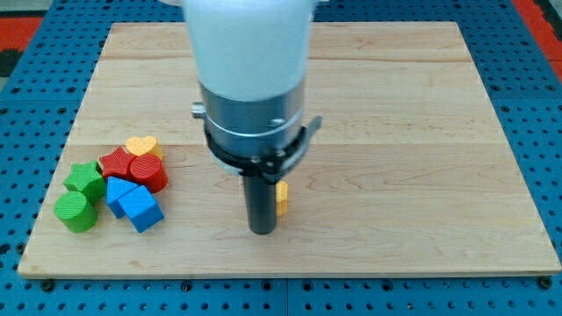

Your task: Move green circle along with green star a bit up

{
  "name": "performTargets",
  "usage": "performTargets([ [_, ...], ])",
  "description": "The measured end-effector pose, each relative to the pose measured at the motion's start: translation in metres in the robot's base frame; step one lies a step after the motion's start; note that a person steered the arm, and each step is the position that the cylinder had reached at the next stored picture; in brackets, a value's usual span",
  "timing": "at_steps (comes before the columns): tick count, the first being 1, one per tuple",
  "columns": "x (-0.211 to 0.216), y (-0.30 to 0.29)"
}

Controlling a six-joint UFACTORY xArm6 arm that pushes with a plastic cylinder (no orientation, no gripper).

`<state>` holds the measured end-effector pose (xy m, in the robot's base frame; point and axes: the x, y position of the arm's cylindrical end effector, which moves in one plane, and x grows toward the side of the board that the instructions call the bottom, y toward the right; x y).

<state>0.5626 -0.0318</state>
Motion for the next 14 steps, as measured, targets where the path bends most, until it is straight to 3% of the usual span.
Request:
performTargets([
  [1,0.051,-0.033],
  [2,0.055,-0.076],
  [5,0.056,-0.099],
  [6,0.056,-0.162],
  [7,0.04,-0.212],
  [9,-0.025,-0.211],
  [14,-0.052,-0.24],
])
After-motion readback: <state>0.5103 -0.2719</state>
